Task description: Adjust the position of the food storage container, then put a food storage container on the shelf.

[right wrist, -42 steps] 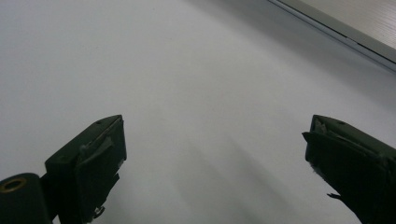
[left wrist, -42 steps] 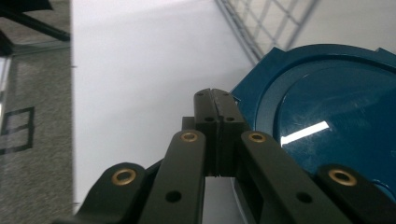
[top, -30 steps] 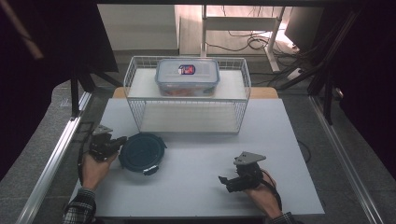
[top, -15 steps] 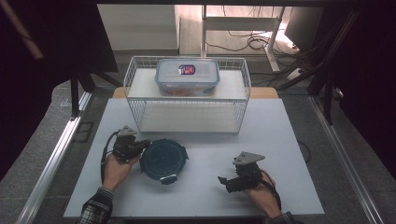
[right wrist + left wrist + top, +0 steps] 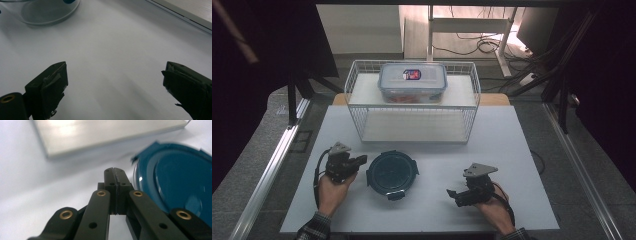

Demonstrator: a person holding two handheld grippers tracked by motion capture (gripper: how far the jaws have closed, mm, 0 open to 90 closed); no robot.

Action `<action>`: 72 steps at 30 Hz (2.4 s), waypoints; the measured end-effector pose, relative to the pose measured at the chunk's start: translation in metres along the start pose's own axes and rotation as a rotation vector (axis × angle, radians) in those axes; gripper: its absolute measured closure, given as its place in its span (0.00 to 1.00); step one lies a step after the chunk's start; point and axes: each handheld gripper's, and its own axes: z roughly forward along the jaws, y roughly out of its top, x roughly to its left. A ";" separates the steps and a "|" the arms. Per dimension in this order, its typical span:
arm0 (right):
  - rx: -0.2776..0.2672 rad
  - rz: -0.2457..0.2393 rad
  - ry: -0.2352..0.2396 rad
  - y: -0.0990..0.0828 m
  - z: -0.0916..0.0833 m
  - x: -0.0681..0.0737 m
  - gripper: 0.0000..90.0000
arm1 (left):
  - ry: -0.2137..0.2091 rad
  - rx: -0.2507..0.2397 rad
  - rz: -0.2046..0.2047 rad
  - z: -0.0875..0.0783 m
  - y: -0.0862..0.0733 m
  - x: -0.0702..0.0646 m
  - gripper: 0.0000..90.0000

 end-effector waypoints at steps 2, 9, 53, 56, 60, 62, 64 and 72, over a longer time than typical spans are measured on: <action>0.002 -0.003 0.005 0.000 0.000 0.001 0.07 | -0.010 0.029 -0.014 -0.003 -0.011 -0.003 1.00; 0.001 -0.004 0.004 0.001 0.000 0.002 0.07 | -0.029 0.054 -0.051 -0.013 -0.032 -0.017 1.00; -0.002 0.017 0.004 -0.003 -0.002 -0.002 0.06 | -0.157 0.063 0.116 0.010 -0.022 -0.034 0.17; 0.000 0.014 0.006 -0.004 -0.001 -0.003 0.06 | -0.154 0.069 0.153 0.013 -0.024 -0.035 0.09; 0.003 0.014 0.015 -0.005 0.000 -0.003 0.06 | -0.178 0.073 0.155 0.016 -0.026 -0.033 0.08; 0.003 0.016 0.020 -0.005 0.001 -0.003 0.04 | -0.182 0.069 0.144 0.017 -0.027 -0.030 0.07; -0.002 0.021 -0.004 -0.005 0.001 -0.003 0.01 | -0.193 0.063 0.128 0.017 -0.027 -0.028 0.06; -0.052 0.029 -0.025 -0.001 -0.002 -0.006 0.00 | -0.223 0.043 0.108 0.017 -0.021 -0.025 0.05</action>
